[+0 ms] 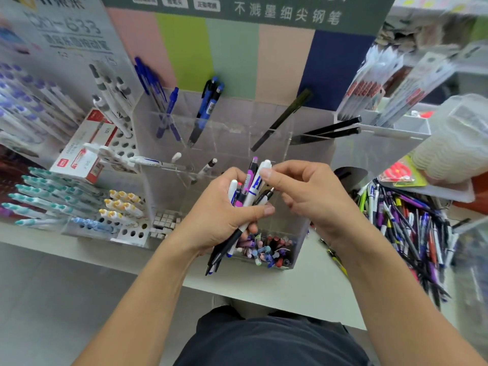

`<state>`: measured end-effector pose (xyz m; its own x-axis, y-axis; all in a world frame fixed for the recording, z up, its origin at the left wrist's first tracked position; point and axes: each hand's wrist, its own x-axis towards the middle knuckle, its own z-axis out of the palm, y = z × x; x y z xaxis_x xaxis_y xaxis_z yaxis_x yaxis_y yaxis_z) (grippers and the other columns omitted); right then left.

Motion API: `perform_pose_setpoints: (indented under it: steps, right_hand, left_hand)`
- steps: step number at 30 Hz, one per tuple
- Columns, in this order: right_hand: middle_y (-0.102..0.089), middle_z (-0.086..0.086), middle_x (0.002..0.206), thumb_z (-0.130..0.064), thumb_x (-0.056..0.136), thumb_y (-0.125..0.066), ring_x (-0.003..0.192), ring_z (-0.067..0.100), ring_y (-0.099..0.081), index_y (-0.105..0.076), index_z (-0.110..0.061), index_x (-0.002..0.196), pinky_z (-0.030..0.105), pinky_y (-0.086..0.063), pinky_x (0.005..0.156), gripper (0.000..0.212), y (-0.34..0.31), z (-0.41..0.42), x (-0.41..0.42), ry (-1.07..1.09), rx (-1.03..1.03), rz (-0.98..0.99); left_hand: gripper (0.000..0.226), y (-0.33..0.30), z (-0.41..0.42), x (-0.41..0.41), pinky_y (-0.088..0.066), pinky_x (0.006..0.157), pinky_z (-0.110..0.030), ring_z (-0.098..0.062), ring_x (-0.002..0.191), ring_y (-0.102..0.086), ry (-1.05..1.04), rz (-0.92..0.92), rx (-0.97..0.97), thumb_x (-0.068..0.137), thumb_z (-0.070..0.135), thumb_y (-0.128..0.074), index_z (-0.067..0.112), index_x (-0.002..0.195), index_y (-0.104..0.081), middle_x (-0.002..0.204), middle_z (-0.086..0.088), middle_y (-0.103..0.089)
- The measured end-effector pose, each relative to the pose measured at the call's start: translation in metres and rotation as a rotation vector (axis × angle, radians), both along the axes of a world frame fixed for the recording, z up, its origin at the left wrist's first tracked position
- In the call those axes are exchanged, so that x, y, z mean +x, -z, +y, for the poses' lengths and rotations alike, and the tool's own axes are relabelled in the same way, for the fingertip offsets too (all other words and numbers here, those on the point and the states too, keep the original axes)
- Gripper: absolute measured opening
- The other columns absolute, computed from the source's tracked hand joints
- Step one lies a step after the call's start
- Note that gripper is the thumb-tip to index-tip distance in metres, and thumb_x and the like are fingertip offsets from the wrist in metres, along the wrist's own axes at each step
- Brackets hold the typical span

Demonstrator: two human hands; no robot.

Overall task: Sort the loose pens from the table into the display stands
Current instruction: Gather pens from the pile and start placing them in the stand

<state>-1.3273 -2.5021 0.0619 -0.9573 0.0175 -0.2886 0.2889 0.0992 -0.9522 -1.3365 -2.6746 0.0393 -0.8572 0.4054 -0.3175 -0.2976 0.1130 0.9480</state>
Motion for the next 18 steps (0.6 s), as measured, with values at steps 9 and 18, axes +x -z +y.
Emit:
perform_pose_setpoints:
  steps: [9, 18]
  right_hand:
    - [-0.053, -0.002, 0.049, -0.019, 0.094, -0.069, 0.042, 0.013, -0.041, -0.070, -0.005, 0.082, 0.024, -0.035, 0.043, 0.018, 0.003, -0.016, -0.004, -0.010, 0.088, 0.013]
    - [-0.068, 0.011, 0.062, -0.012, 0.095, -0.067, 0.050, 0.018, -0.061, -0.071, -0.001, 0.088, 0.033, -0.055, 0.053, 0.014, 0.003, -0.054, -0.015, -0.070, 0.085, 0.085]
  left_hand:
    - [0.032, 0.003, -0.011, 0.005, -0.053, 0.052, -0.032, -0.025, 0.055, -0.063, 0.031, 0.079, -0.094, 0.085, 0.007, -0.078, 0.016, 0.100, -0.051, 0.076, -0.011, -0.065]
    - [0.029, 0.011, -0.055, 0.011, -0.053, 0.052, -0.038, -0.025, 0.056, -0.060, -0.042, 0.115, -0.138, 0.087, 0.006, -0.076, 0.015, 0.099, -0.051, 0.073, -0.008, -0.061]
